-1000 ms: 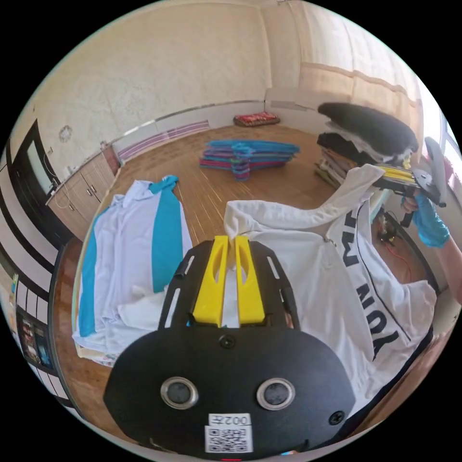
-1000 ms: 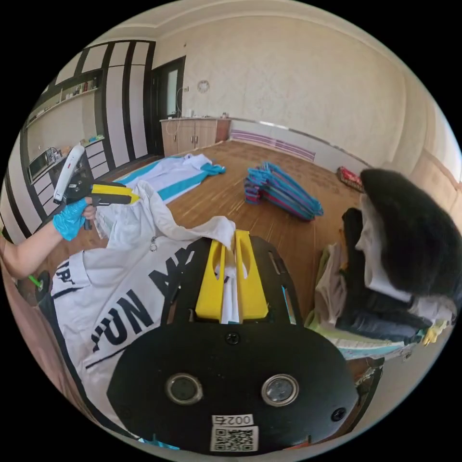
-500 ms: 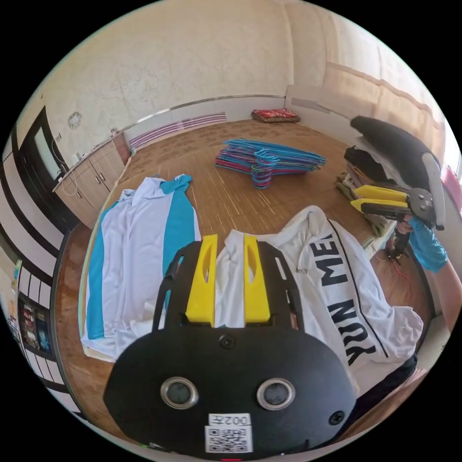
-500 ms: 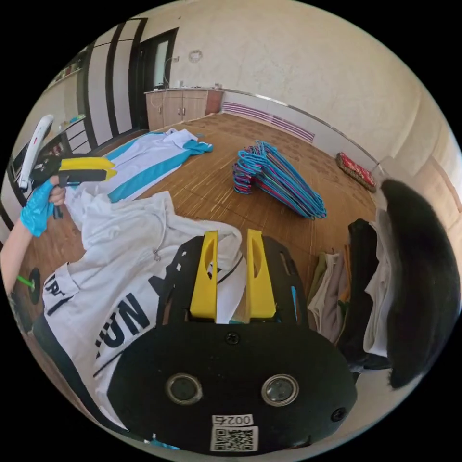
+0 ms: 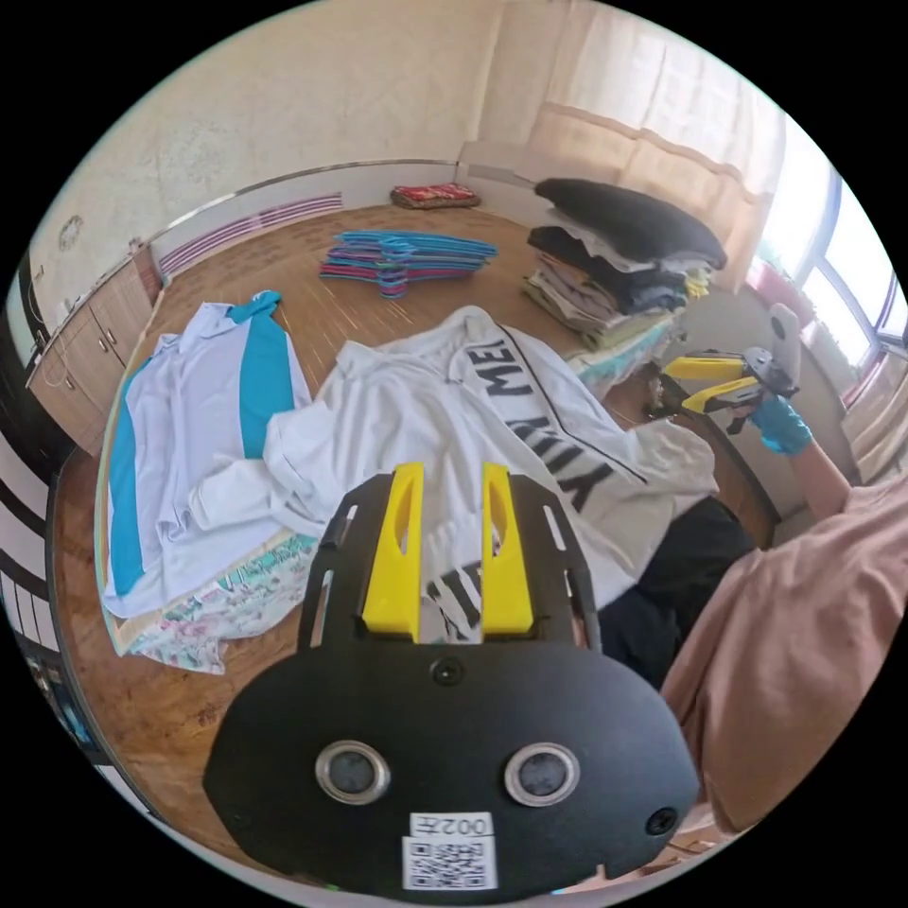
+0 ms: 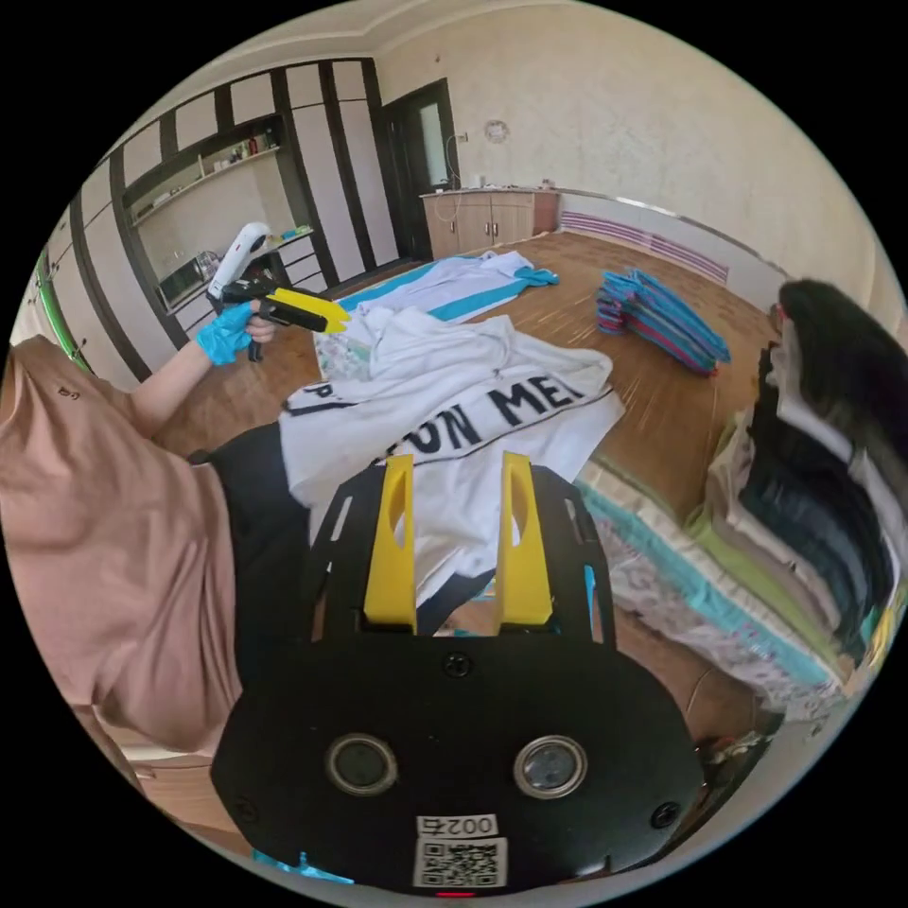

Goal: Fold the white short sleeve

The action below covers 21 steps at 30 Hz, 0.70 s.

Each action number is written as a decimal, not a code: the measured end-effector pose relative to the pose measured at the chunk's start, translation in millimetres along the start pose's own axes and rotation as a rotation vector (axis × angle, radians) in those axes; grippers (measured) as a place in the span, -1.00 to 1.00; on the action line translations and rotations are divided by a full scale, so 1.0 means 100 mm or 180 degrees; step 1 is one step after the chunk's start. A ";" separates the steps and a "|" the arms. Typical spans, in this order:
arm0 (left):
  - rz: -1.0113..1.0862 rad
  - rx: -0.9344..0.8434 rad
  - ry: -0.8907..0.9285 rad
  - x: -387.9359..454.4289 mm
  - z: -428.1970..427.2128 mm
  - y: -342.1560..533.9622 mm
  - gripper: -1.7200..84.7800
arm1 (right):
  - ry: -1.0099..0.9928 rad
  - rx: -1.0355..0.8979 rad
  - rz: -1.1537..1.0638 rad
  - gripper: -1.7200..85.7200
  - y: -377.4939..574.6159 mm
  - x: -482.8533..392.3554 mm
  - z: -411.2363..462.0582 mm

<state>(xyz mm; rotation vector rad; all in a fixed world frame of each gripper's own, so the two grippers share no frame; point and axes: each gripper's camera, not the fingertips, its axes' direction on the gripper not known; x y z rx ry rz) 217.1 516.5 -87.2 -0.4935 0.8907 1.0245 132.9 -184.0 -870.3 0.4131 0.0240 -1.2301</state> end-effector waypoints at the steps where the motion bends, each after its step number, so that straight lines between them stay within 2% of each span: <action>1: 0.0038 -0.0032 0.0022 0.08 -0.06 0.13 -0.82 | -0.0011 -0.0040 0.0061 -0.63 0.17 -0.08 -0.07; 8: 0.0417 -0.0196 0.0127 0.58 -0.28 0.70 -0.83 | -0.0107 -0.0531 0.0230 -0.56 0.78 -0.40 -0.26; 11: 0.0520 -0.0160 0.0200 0.78 -0.32 0.81 -0.83 | -0.0004 -0.0599 0.0362 -0.67 0.89 -0.44 -0.28; 13: 0.0580 -0.0148 0.0233 0.90 -0.33 0.84 -0.83 | -0.0130 -0.0599 0.0469 -0.89 0.91 -0.41 -0.35; 14: 0.0625 -0.0146 0.0250 0.98 -0.33 0.85 -0.83 | -0.0149 -0.0594 0.0476 -0.91 0.90 -0.40 -0.38; 17: 0.0799 -0.0231 0.0387 1.19 -0.30 0.85 -0.82 | -0.0177 -0.0292 0.0450 -0.96 0.82 -0.41 -0.63; 21: 0.1023 -0.0323 0.0350 1.42 -0.20 0.84 -0.80 | -0.0235 0.0432 0.0504 -0.97 0.61 -0.34 -1.06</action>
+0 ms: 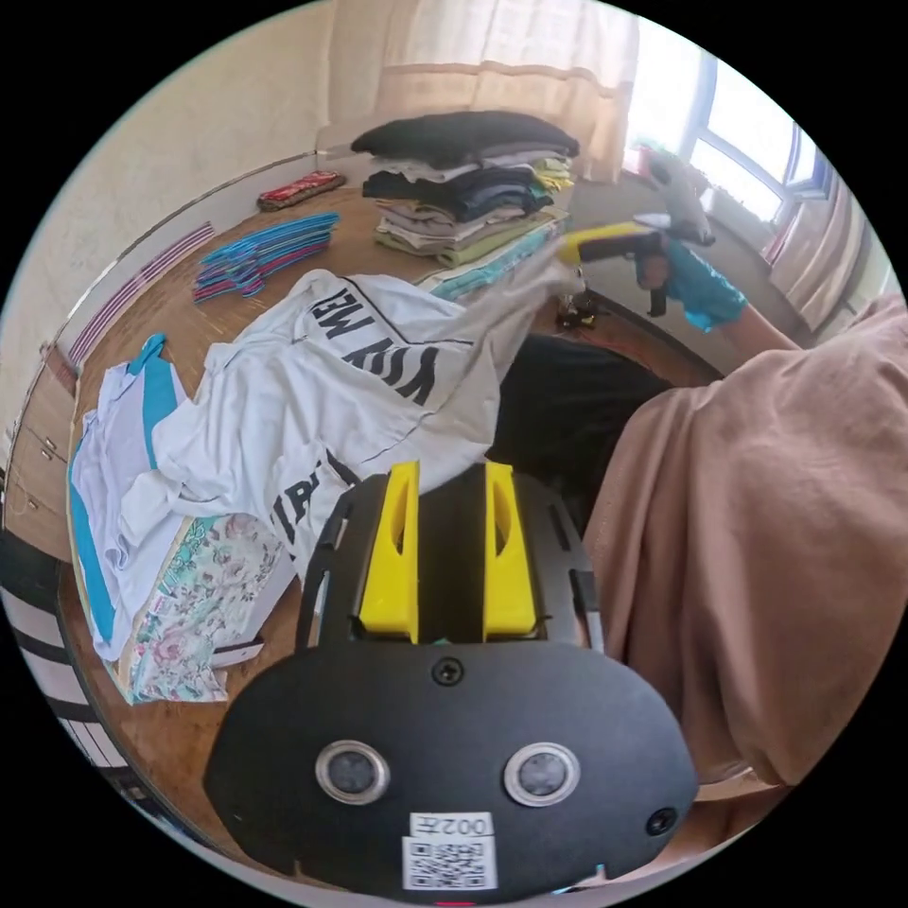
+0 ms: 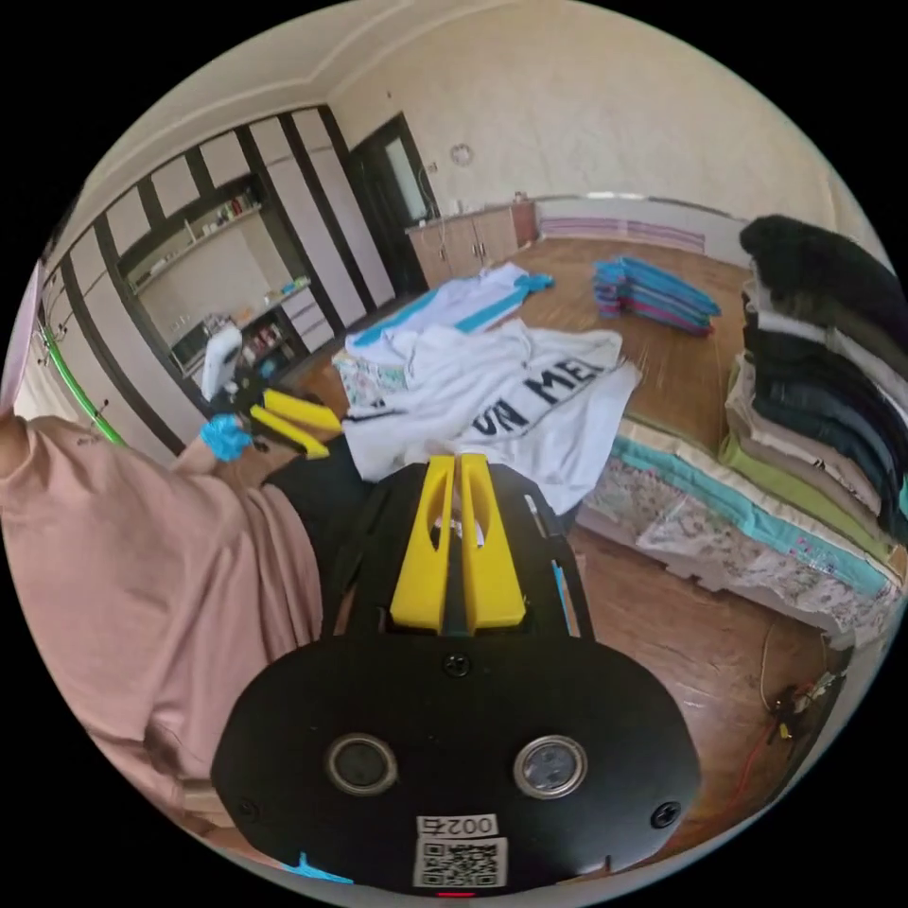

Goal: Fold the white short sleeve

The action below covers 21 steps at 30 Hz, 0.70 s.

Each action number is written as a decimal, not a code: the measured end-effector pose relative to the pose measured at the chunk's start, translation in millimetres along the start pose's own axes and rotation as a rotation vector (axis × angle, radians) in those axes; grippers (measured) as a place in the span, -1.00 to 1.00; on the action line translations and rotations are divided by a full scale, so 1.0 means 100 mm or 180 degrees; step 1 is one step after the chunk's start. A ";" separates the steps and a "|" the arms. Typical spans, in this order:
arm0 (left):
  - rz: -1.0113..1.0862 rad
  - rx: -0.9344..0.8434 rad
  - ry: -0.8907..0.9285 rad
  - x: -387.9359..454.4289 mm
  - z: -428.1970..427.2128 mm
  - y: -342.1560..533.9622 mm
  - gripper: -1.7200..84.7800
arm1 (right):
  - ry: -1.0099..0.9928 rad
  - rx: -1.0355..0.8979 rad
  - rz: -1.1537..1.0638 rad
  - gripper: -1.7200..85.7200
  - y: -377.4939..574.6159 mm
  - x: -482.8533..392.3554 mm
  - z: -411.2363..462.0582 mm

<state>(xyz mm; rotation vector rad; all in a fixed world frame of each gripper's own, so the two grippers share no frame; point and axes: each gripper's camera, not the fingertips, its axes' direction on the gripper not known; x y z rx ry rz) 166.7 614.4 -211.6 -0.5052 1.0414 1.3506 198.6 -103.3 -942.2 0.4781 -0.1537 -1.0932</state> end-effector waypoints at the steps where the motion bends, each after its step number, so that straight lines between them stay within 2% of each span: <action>1: 0.0045 -0.0041 -0.0054 0.04 0.06 -0.03 -0.80 | 0.0035 0.0183 0.0051 -0.98 -0.08 0.04 -0.07; 4: 0.0046 -0.0227 -0.0248 0.06 0.22 -0.10 -0.78 | 0.0157 0.0396 0.0237 -0.98 -0.25 0.19 -0.11; 9: 0.0039 -0.0400 -0.0548 0.01 0.39 -0.17 -0.79 | 0.0426 0.0387 0.0349 -0.98 -0.41 0.49 0.02; 11: -0.0080 -0.0315 -0.0735 -0.07 0.35 -0.20 -0.82 | 0.0562 0.0309 0.0398 -0.98 -0.44 0.61 0.10; 17: -0.0365 -0.0259 -0.0829 -0.45 0.32 -0.37 -0.79 | 0.0830 -0.0195 0.0517 -0.97 -0.44 1.03 0.62; 21: -0.0567 -0.0441 -0.0924 -0.66 0.31 -0.51 -0.78 | 0.1092 -0.0513 0.0584 -0.91 -0.34 1.25 1.02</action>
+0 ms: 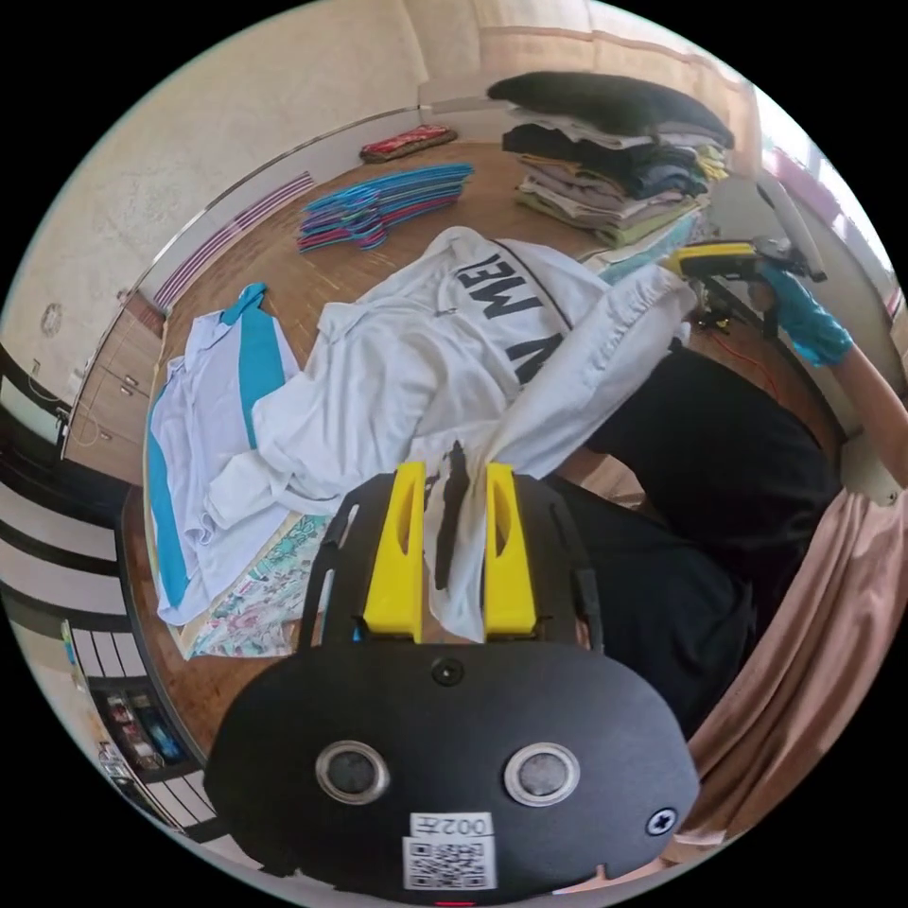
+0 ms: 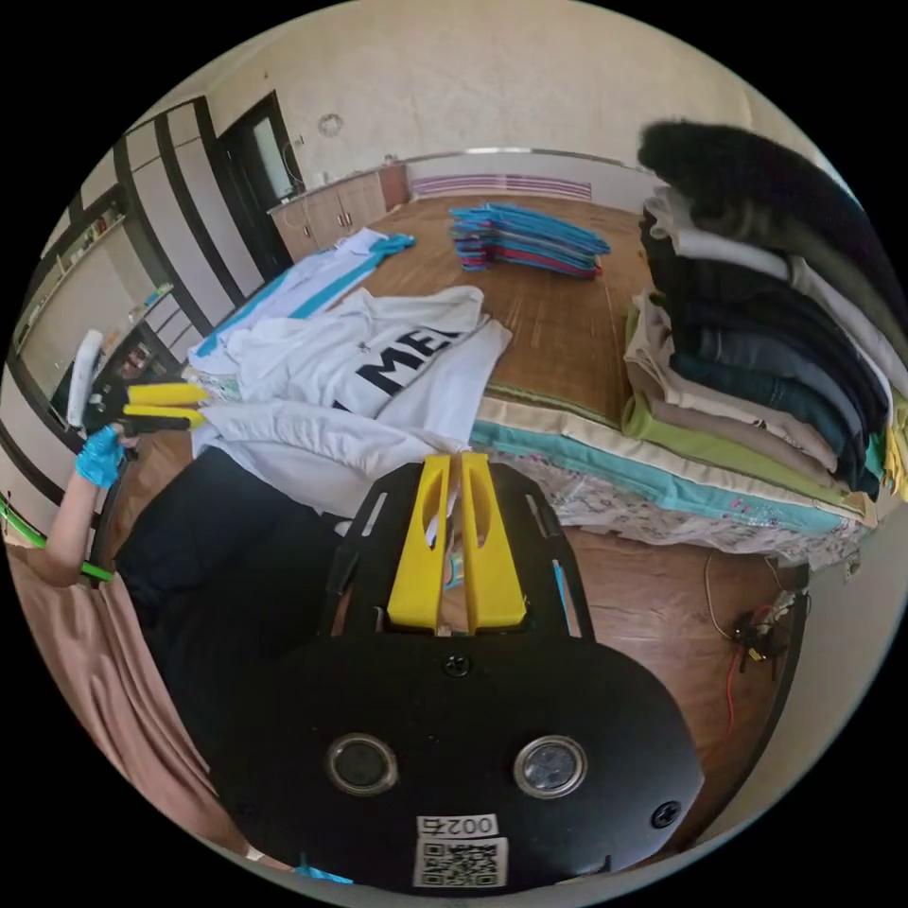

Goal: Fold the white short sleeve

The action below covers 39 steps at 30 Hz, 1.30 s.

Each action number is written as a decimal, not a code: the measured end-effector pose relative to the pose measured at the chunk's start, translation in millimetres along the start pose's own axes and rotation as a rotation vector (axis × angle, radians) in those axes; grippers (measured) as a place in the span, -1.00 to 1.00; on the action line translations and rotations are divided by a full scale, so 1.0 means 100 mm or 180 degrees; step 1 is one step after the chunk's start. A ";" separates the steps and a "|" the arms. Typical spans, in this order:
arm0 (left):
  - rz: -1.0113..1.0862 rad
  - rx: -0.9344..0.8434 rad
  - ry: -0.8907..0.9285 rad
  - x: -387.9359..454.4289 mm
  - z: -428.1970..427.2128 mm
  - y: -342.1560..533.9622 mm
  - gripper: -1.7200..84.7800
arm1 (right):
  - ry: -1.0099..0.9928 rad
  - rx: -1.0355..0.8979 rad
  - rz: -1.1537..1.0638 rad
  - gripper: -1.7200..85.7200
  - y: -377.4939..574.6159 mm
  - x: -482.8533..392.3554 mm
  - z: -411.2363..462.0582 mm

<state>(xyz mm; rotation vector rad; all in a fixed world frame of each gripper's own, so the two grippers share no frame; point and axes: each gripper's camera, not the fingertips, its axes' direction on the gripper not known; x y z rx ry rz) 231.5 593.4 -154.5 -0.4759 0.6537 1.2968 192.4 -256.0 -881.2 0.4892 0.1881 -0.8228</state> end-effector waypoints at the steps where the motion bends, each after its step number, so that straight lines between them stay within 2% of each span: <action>1: -0.0044 -0.0026 -0.0059 -0.04 -0.04 -0.02 -0.80 | 0.0071 -0.0123 0.0007 -0.89 0.00 0.02 0.10; 6: -0.0284 0.0025 -0.0423 -0.19 -0.21 0.07 -0.88 | 0.0144 -0.0204 0.0000 -0.82 0.02 0.03 0.15; 10: -0.0265 0.0103 0.0006 -0.18 -0.24 0.24 -0.88 | 0.0355 -0.0034 -0.0166 -0.81 0.05 -0.16 -0.05; 14: -0.0249 0.0184 0.0445 -0.08 -0.13 0.40 -0.87 | -0.0022 0.0150 -0.0692 -0.78 0.14 -0.56 -0.15; 17: -0.0216 0.0196 0.0602 0.02 -0.02 0.38 -0.87 | -0.0213 0.0072 -0.1251 -0.72 0.21 -1.02 0.01; 22: -0.0177 0.0232 0.0698 0.13 0.07 0.18 -0.87 | 0.0146 -0.0150 -0.1711 -0.68 0.19 -1.63 0.57; 27: -0.0066 0.0198 0.0582 0.24 0.16 0.00 -0.85 | 0.0431 -0.0282 -0.1617 -0.77 0.16 -1.74 0.95; 31: -0.0016 0.0094 0.0587 0.32 0.34 -0.15 -0.79 | 0.0416 -0.0200 -0.1435 -0.86 0.22 -1.69 0.98; 39: 0.0067 0.0029 0.0200 0.51 0.55 -0.37 -0.77 | 0.0545 0.0086 -0.1266 -0.95 0.32 -1.77 0.79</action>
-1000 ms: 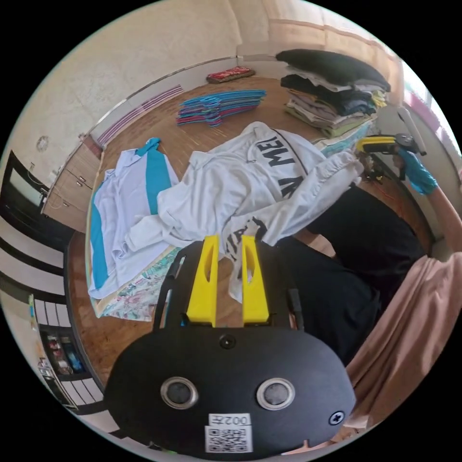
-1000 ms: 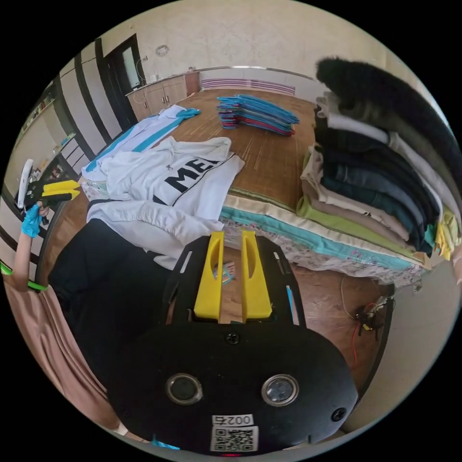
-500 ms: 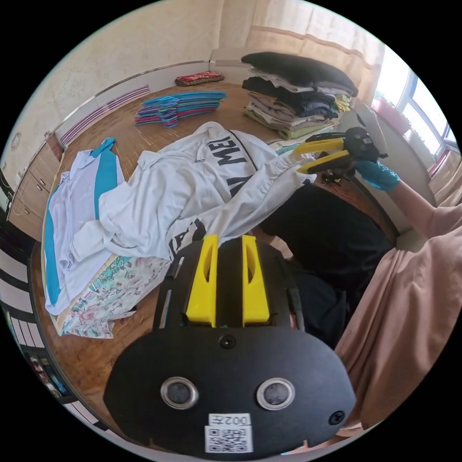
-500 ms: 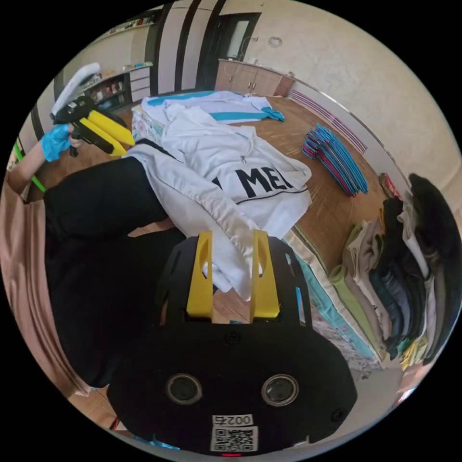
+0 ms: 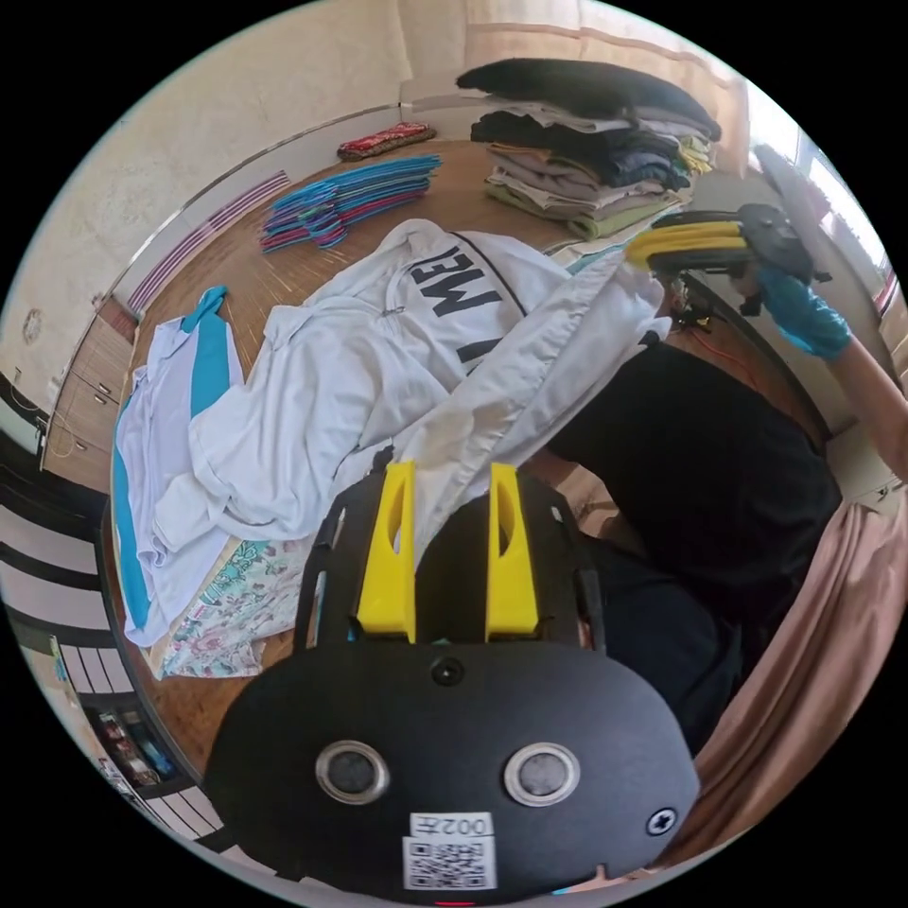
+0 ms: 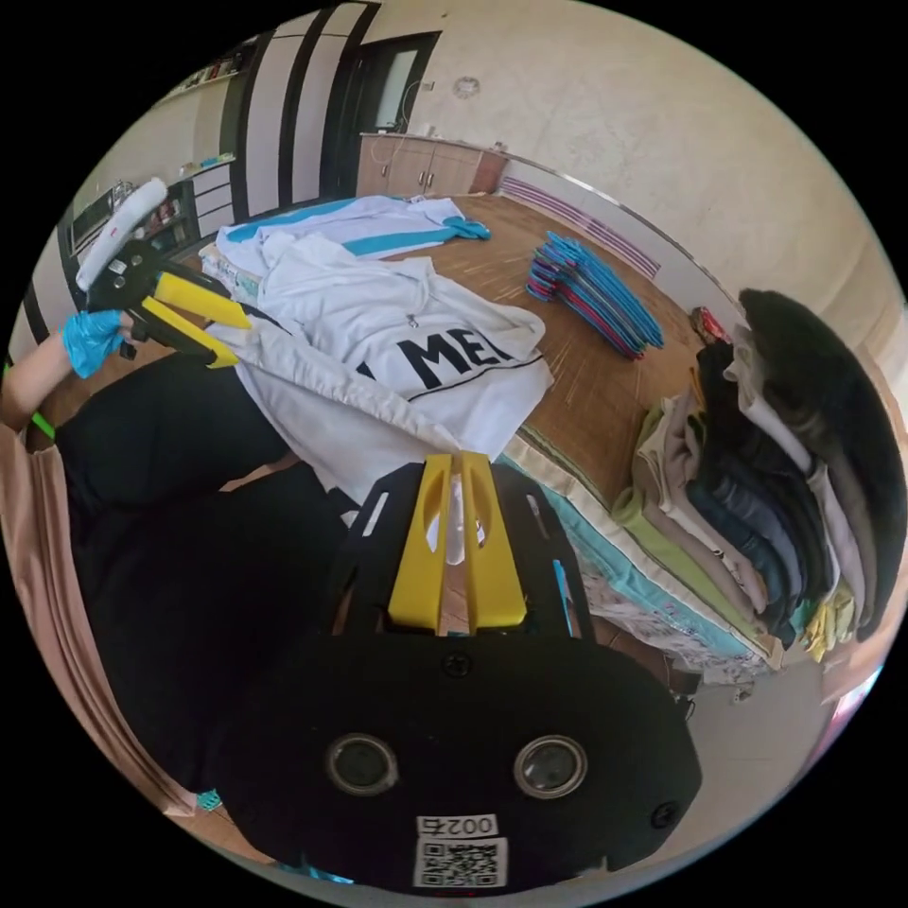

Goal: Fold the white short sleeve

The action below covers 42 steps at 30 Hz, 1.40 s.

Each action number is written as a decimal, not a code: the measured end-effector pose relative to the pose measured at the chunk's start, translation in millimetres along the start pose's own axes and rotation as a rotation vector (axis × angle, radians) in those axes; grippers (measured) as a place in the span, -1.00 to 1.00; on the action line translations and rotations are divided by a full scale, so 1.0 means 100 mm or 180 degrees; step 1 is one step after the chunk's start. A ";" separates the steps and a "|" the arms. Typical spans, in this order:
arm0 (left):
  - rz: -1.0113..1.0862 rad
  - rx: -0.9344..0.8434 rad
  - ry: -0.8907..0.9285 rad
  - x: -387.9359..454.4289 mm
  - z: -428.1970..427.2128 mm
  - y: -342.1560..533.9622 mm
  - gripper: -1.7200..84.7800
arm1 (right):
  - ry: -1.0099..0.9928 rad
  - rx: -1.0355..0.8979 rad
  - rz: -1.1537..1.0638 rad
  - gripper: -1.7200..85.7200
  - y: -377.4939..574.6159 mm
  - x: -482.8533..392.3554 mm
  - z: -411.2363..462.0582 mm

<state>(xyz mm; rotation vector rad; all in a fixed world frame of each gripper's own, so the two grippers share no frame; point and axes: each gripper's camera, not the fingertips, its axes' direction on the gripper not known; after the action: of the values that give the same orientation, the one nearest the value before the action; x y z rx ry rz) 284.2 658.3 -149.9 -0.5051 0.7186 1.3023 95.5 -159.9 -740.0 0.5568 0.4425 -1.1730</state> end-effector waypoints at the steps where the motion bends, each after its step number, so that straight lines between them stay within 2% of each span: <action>1: 0.0017 -0.0007 -0.0061 0.03 0.01 -0.02 -0.76 | -0.0005 0.0074 -0.0004 -0.95 0.01 -0.03 -0.10; 4: 0.0082 -0.0002 -0.0150 0.09 0.03 -0.05 -0.74 | -0.0279 0.0175 -0.0141 -0.94 0.06 -0.09 -0.32; 7: 0.0216 -0.0025 -0.0138 0.16 0.08 -0.05 -0.72 | -0.0591 0.0008 -0.0279 -0.92 0.17 -0.17 -0.26; 12: 0.0261 -0.0064 -0.0139 0.20 0.16 -0.10 -0.72 | -0.0562 -0.0121 -0.0347 -0.77 0.27 -0.43 0.07; 17: 0.0240 -0.0103 -0.0124 0.21 0.23 -0.15 -0.73 | -0.0109 -0.0269 -0.0620 -0.73 0.18 -0.71 0.36; 25: 0.0121 -0.0099 -0.0006 0.18 0.25 -0.17 -0.73 | -0.0104 -0.0265 -0.0794 -0.95 -0.07 -0.84 0.41; 31: 0.0182 0.0006 0.0074 0.27 0.18 -0.20 -0.71 | -0.0154 0.0078 -0.0507 -0.96 -0.27 -0.73 0.06; 33: 0.0205 0.0013 0.0084 0.31 0.19 -0.22 -0.70 | -0.0202 -0.0040 -0.0620 -0.94 -0.30 -0.75 0.07; 36: 0.0188 -0.0009 0.0081 0.33 0.21 -0.22 -0.70 | -0.0285 -0.0381 -0.0896 -0.80 -0.29 -0.88 0.21; 42: 0.0144 0.0044 0.0110 0.35 0.14 -0.18 -0.69 | 0.0185 -0.0560 -0.1179 -0.72 -0.24 -1.21 0.46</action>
<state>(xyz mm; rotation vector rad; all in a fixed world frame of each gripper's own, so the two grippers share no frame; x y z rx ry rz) 308.0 688.4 -166.7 -0.5036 0.7712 1.3327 35.1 -106.8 -635.9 0.3646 0.7128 -1.4560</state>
